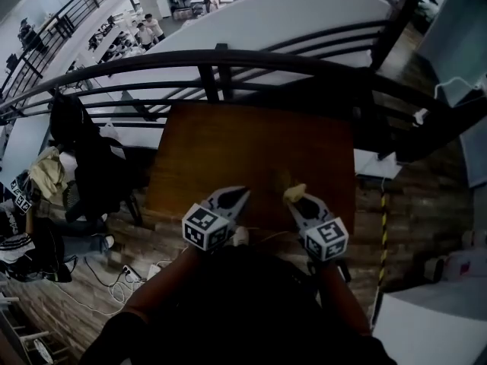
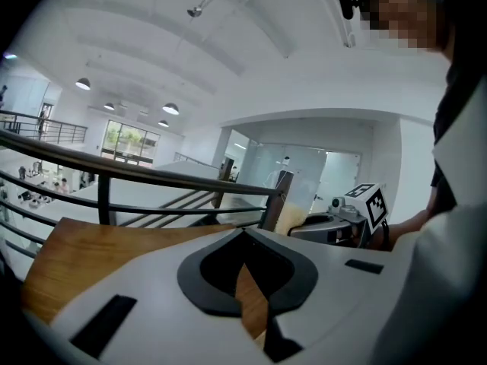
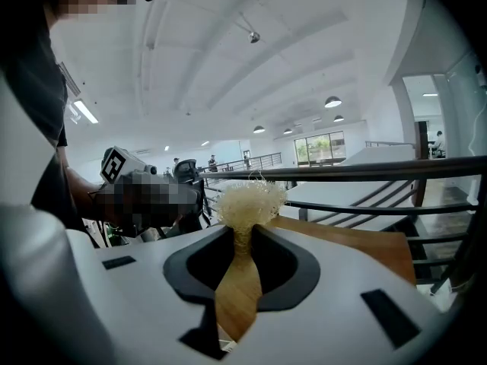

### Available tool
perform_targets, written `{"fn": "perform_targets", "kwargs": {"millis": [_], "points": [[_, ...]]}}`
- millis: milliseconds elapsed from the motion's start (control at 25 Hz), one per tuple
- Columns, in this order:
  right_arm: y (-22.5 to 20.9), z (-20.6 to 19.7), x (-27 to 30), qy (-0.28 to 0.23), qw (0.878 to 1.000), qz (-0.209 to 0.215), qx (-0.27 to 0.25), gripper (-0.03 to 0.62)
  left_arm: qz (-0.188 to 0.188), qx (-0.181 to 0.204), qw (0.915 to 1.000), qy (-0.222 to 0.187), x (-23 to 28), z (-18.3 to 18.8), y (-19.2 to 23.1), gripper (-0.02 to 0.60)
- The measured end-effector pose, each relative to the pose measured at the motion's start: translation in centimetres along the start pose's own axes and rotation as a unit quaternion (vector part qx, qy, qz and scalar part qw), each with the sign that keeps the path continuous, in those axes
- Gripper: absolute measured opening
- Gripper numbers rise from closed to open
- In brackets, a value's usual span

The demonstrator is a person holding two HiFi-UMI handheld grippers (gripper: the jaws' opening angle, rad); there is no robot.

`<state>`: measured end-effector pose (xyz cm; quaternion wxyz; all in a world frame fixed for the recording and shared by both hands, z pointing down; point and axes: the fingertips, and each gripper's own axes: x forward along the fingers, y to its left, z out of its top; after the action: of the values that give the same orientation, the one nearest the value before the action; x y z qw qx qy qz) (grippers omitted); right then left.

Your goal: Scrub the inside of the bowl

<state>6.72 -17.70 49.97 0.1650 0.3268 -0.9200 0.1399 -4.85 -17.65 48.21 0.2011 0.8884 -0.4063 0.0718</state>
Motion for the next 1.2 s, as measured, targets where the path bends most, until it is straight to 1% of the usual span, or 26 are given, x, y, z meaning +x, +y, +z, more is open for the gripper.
{"fn": "perform_targets", "kwargs": {"millis": [80,200,320,440,520,640,760,840,1040,1200], "points": [[0.1,-1.4,-3.1,0.003,1.000,0.006,0.001,0.078,0.000,0.001,1.0000,0.002,0.3,-0.8,-3.4,-0.002],[0.4,-3.8,-8.0,0.005,1.000,0.011,0.003,0.078,-0.006,0.017,0.9998,0.005,0.5,-2.2,-8.9,-0.002],[0.3,-6.5,-12.4,0.008,1.000,0.010,0.008,0.078,-0.004,0.024,0.9997,0.002,0.1,-3.7,-13.6,-0.002],[1.1,-8.3,-15.9,-0.004,1.000,0.023,0.016,0.078,0.008,0.033,0.9994,-0.005,-1.1,-4.9,-17.3,-0.002],[2.0,-8.7,-17.7,-0.016,0.999,0.031,0.026,0.078,0.019,0.033,0.9992,-0.010,-2.4,-5.6,-18.9,-0.002],[4.0,-8.8,-19.5,-0.023,0.999,0.038,0.024,0.078,0.036,0.022,0.9990,-0.016,-4.8,-6.5,-20.0,-0.002],[5.5,-8.5,-20.4,-0.025,0.998,0.045,0.021,0.078,0.049,-0.003,0.9984,-0.028,-6.7,-6.6,-20.1,-0.002],[6.4,-8.5,-20.7,-0.026,0.998,0.048,0.023,0.078,0.055,-0.014,0.9980,-0.029,-7.7,-6.9,-20.1,-0.002],[8.4,-8.1,-19.8,-0.027,0.998,0.051,0.019,0.078,0.045,-0.014,0.9987,-0.023,-9.4,-7.6,-20.0,-0.002],[11.1,-7.9,-19.4,-0.022,0.999,0.047,0.015,0.078,0.031,-0.020,0.9991,-0.018,-11.7,-8.4,-19.7,-0.002]]}}
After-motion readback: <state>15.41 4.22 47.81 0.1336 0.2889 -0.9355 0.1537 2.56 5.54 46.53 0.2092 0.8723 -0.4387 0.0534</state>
